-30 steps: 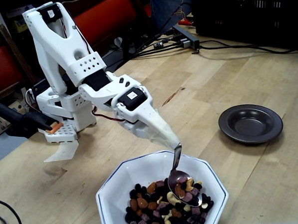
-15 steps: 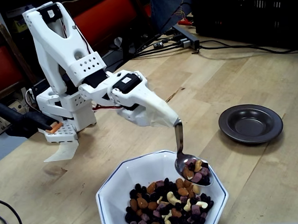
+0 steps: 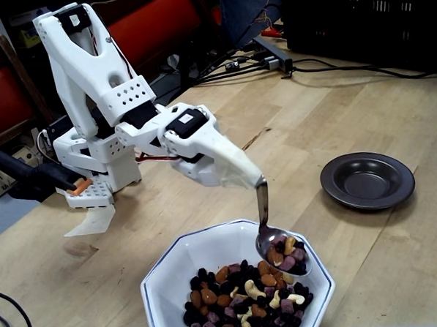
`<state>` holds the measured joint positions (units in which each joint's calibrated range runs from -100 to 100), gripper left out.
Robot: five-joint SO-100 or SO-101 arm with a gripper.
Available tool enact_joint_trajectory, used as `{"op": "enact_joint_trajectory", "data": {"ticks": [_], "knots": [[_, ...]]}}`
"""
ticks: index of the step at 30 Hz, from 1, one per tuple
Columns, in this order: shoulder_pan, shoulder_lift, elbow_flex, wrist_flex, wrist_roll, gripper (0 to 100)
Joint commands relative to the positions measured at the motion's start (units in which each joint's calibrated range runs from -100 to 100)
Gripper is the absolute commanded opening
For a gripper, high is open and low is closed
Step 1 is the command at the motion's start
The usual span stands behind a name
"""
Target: Use spoon to transfer food from the white bowl to brown plate
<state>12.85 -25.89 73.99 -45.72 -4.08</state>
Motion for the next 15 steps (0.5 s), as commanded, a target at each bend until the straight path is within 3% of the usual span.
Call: {"op": "enact_joint_trajectory", "data": {"ticks": [1,15], "knots": [[-0.03,-5.47,-6.56,2.88,0.29,2],[-0.11,-14.8,-10.89,14.03,0.29,2]]}}
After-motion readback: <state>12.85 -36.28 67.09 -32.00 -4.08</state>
